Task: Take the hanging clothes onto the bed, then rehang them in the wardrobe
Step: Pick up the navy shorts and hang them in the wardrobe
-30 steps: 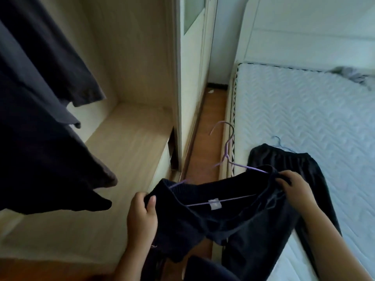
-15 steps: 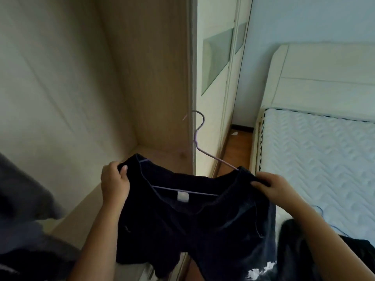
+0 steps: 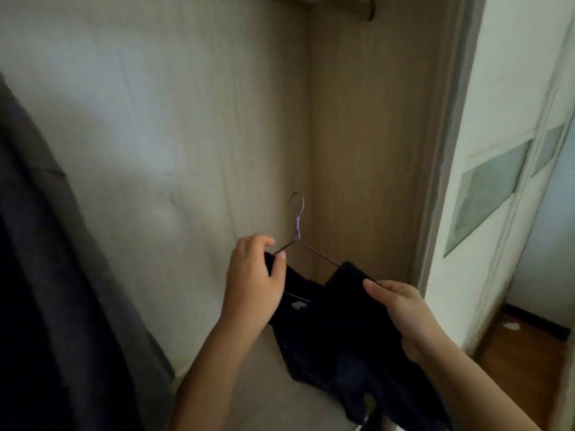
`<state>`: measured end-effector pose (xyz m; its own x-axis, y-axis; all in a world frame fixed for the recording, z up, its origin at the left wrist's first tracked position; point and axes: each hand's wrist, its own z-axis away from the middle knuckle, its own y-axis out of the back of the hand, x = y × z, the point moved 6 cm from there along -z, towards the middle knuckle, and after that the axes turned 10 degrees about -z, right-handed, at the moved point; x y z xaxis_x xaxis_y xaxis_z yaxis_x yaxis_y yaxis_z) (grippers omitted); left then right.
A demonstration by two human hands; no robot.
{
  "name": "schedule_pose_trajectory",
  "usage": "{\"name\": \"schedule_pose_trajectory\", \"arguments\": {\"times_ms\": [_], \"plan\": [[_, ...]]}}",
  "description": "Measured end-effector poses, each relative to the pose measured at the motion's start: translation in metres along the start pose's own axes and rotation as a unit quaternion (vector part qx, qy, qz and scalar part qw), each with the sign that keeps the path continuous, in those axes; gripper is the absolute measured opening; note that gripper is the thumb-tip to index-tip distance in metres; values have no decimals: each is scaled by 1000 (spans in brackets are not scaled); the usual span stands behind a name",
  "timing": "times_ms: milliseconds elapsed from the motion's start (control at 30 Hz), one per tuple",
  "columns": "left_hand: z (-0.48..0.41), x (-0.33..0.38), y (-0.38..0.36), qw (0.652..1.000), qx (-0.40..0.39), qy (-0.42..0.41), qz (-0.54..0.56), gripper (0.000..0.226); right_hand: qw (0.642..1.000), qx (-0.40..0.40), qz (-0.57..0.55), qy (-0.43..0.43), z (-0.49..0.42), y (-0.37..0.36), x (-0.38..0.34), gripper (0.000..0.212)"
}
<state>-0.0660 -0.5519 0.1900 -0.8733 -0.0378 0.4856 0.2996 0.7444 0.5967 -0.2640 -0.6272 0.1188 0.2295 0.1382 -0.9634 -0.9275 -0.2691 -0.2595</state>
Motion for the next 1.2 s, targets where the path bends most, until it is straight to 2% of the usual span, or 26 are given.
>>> {"name": "schedule_pose_trajectory", "arguments": {"times_ms": [100, 167, 267, 367, 467, 600, 800, 967, 1200], "plan": [[1, 33, 58, 992, 75, -90, -36, 35, 999, -13, -27, 13, -9, -35, -21, 31], [-1, 49, 95, 978, 142, -135, -78, 29, 998, -28, -41, 37, -9, -54, -41, 34], [-5, 68, 145, 943, 247, -191, -116, 21, 992, -57, -88, 69, -2, -85, -72, 28], [-12, 76, 185, 898, 330, -240, -163, 21, 984, -61, -113, 127, 4, -120, -97, 31], [-22, 71, 217, 864, 378, -237, -235, 21, 974, -72, -120, 177, 12, -157, -116, 36], [-30, 56, 250, 847, 396, -199, -295, 23, 963, -85, -136, 218, 21, -194, -142, 34], [-42, 25, 275, 868, 364, -140, -306, 30, 939, -115, -127, 298, 31, -243, -172, 48], [-34, 11, 290, 850, 397, -134, -320, 26, 927, -135, -125, 327, 37, -290, -183, 57], [-30, -6, 313, 875, 377, -153, -263, 29, 913, -114, -59, 388, 47, -351, -200, 45]]}}
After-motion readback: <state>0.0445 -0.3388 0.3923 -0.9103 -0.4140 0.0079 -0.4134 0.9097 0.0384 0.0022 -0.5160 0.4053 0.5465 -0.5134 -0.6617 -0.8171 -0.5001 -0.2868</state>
